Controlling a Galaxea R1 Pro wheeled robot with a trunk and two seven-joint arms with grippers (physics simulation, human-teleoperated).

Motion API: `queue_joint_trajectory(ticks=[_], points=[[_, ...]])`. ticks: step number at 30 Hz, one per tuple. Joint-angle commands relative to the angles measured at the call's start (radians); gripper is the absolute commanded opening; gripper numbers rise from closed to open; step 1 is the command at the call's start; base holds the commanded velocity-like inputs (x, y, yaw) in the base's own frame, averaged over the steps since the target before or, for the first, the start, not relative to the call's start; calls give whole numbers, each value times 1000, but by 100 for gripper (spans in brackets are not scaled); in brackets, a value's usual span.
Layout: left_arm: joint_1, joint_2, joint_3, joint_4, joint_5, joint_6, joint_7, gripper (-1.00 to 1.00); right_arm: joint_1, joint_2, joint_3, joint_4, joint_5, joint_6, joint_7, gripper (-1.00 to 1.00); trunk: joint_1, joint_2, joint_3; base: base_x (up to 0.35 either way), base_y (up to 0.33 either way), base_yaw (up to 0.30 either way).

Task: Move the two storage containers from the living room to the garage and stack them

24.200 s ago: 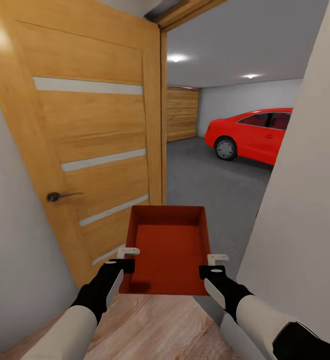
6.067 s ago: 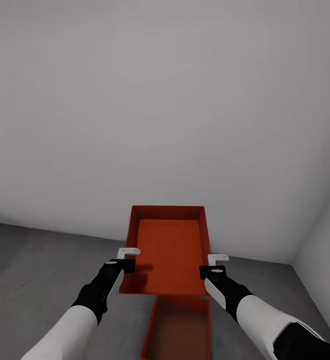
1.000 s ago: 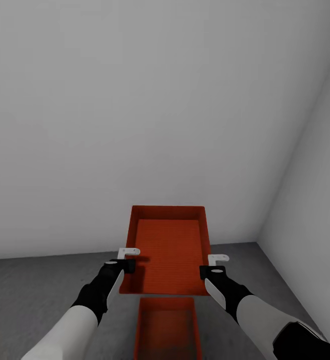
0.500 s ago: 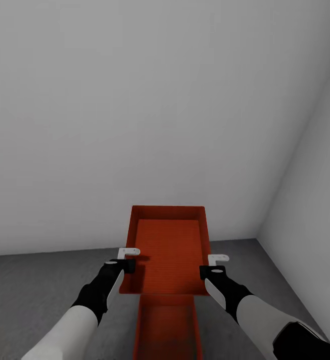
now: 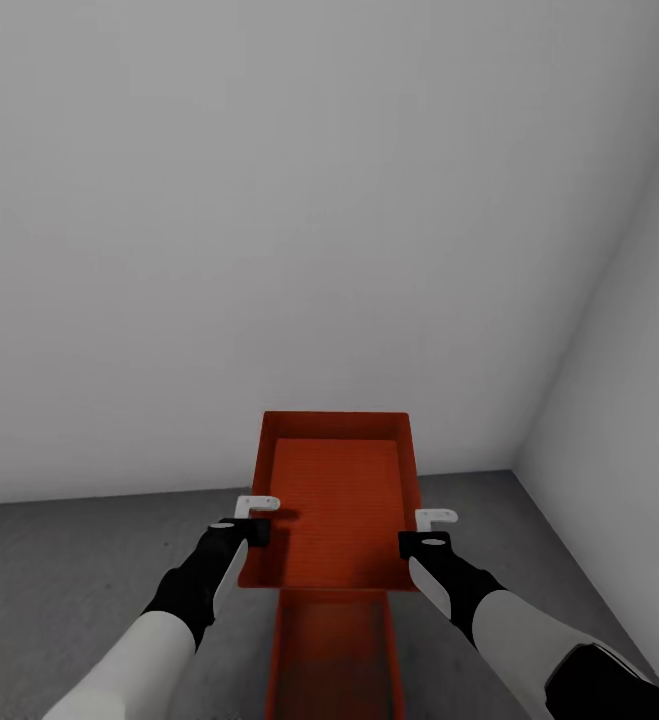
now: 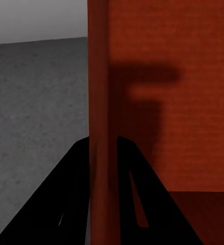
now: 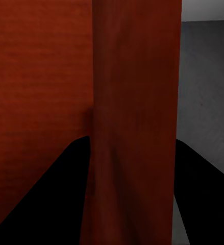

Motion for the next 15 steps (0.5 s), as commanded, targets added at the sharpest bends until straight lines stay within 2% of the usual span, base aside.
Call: queue_joint_trajectory(ticks=[1, 15], points=[[0, -2, -3, -2, -37, 8, 32, -100, -2, 2, -6, 0, 1, 8, -9, -100, 1, -2, -4, 0, 0, 0], [0, -2, -3, -2, -37, 8, 32, -100, -2, 2, -6, 0, 1, 8, -9, -100, 1, -2, -26, 0, 0, 0]])
